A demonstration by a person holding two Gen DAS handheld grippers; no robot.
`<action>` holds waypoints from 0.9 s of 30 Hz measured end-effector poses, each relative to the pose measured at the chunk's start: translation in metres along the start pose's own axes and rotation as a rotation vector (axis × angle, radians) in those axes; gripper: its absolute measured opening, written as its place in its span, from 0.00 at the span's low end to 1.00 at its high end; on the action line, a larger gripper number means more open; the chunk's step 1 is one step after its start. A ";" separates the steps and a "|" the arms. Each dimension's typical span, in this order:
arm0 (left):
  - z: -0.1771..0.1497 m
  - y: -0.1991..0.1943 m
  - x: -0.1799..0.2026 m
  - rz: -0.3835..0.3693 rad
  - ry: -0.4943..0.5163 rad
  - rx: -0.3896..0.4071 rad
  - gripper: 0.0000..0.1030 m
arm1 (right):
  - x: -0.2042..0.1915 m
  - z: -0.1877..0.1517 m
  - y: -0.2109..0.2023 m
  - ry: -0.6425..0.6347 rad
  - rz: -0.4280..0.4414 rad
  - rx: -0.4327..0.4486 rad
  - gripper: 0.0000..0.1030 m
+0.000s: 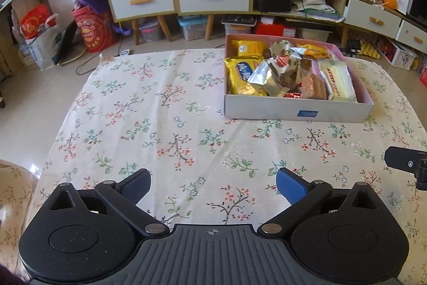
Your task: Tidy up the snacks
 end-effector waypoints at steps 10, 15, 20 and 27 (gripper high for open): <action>0.000 0.000 0.009 -0.004 0.010 -0.006 0.98 | -0.006 0.000 0.004 0.000 0.000 -0.005 1.00; -0.003 0.000 0.014 -0.015 0.012 -0.015 0.98 | -0.006 -0.001 0.002 -0.005 -0.006 -0.006 1.00; -0.002 -0.001 0.016 -0.018 0.016 -0.015 0.98 | -0.008 -0.002 0.000 -0.009 -0.004 -0.004 1.00; -0.003 -0.001 0.015 -0.021 0.008 -0.020 0.98 | -0.009 -0.001 0.000 -0.003 -0.005 -0.001 1.00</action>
Point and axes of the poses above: each gripper's, at about its wrist camera, not at the fingertips, and y roughly the way its jaws point, x to its right, z to its top, the point moved 5 cm from there along y, roughly the way its jaws point, and after that the axes turned 3 degrees about -z, right-handed, at the moved point
